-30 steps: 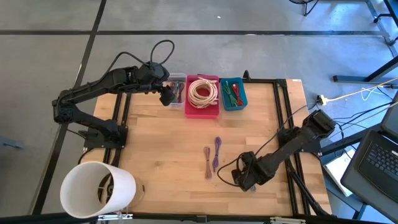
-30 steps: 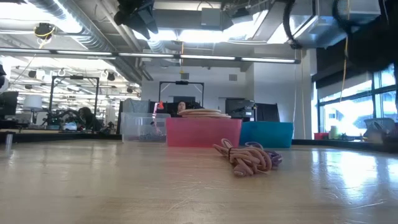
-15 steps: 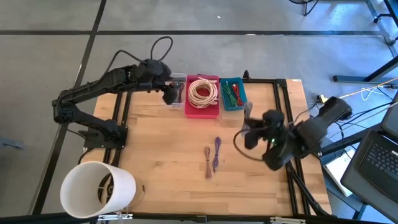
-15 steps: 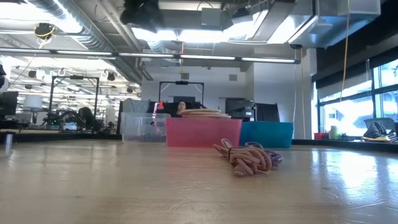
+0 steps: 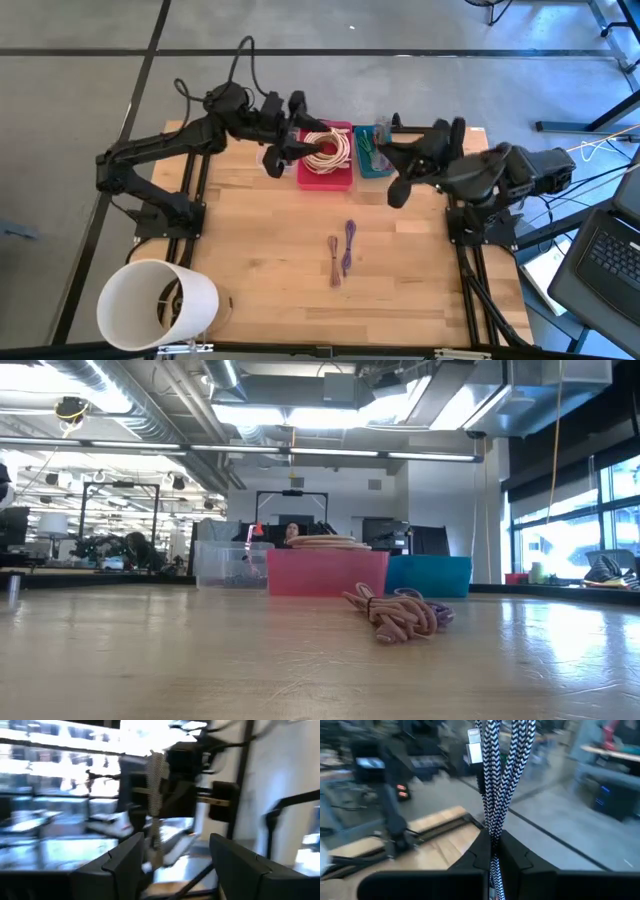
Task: Pick & Place USB Port
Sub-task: Put the white charger cable into the transparent bin
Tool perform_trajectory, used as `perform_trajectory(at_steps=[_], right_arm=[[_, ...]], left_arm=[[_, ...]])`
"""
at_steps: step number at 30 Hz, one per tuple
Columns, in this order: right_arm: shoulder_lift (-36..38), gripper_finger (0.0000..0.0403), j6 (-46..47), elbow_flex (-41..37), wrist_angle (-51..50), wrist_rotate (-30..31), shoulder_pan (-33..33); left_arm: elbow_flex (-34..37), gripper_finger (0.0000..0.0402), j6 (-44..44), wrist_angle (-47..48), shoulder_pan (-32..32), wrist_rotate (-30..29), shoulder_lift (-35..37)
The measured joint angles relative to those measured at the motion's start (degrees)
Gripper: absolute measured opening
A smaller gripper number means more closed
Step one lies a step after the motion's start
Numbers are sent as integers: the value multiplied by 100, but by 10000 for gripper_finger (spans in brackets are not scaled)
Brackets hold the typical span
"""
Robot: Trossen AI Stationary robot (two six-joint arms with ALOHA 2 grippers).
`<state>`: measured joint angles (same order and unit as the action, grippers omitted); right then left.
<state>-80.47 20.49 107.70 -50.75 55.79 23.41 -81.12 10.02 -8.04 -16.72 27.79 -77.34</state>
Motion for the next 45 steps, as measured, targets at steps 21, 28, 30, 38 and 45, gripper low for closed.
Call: perform_trajectory(at_steps=[21, 28, 30, 38, 45], right_arm=[[-465, 14, -1063, 0, 1410, -2454, -1039], [-503, 14, -1047, 0, 1653, -2905, -1245], [-501, 14, -1042, 0, 1686, -3008, -1280], [-658, 14, -1024, -2, 1786, -3295, -1335], [-728, 14, -1045, 0, 1787, -3537, -1438]], left_arm=[[-2, 219, 1043, -1582, 19, 868, -649], [-2, 216, 1040, -1527, 16, 978, -649], [-2, 209, 1012, -1522, 12, 978, -649], [-2, 101, 714, -1508, 10, 1014, -649], [-2, 20, 569, -1423, 3, 1372, -642]])
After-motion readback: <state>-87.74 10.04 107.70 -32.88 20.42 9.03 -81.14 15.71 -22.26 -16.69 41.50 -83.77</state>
